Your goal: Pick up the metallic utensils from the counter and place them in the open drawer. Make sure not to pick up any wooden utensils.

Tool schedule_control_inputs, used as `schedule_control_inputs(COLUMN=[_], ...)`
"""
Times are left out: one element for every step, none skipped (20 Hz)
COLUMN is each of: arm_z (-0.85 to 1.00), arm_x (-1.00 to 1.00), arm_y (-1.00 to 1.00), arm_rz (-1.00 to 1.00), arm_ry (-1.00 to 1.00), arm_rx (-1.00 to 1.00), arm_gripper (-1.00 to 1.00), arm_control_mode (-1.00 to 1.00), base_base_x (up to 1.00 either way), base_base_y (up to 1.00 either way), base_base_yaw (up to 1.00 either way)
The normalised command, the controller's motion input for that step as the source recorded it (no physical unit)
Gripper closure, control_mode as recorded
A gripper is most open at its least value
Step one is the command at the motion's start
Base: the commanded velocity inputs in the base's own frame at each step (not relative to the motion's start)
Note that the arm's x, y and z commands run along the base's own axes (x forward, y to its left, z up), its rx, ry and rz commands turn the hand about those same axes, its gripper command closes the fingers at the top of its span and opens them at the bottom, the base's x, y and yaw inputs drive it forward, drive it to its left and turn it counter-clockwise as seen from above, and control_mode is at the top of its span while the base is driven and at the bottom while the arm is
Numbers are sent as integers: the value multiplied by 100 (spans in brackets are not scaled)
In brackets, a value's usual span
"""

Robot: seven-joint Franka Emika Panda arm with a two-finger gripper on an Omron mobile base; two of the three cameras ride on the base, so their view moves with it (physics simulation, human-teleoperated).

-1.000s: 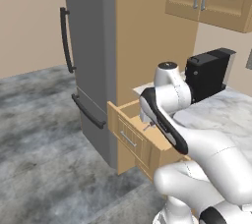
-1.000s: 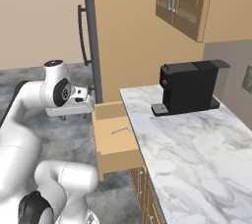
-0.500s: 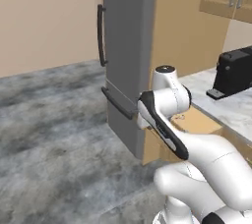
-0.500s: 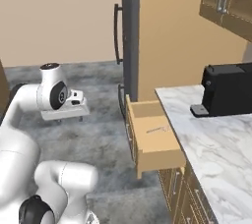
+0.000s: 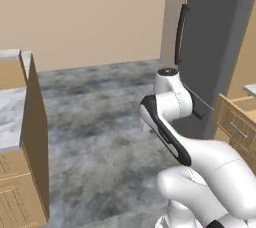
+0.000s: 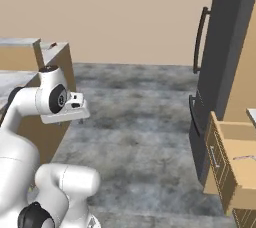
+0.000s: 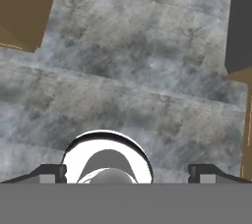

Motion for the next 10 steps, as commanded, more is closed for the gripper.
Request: schedule_control_inputs(arm_z=[0, 0, 0, 0, 0, 0, 0, 0, 0, 0], arm_x=[0, 0, 0, 0, 0, 0, 0, 0, 0, 0], arm_y=[0, 0, 0, 0, 0, 0, 0, 0, 0, 0], arm_rz=[0, 0, 0, 0, 0, 0, 0, 0, 0, 0], arm_ry=[0, 0, 0, 0, 0, 0, 0, 0, 0, 0], arm_rx=[0, 0, 0, 0, 0, 0, 0, 0, 0, 0], arm_gripper=[-100, -100, -100, -100, -100, -100, -100, -100, -100, -100], arm_control_mode=[100, 100, 100, 100, 100, 100, 100, 100, 100, 100], base_base_x=[87, 76, 100, 100, 100, 100, 100, 100, 100, 100], base_base_y=[6, 0, 2, 4, 0, 14, 29, 22, 21, 24], base_base_yaw=[2, 0, 0, -3, -16, -25, -29, -30, -30, -29])
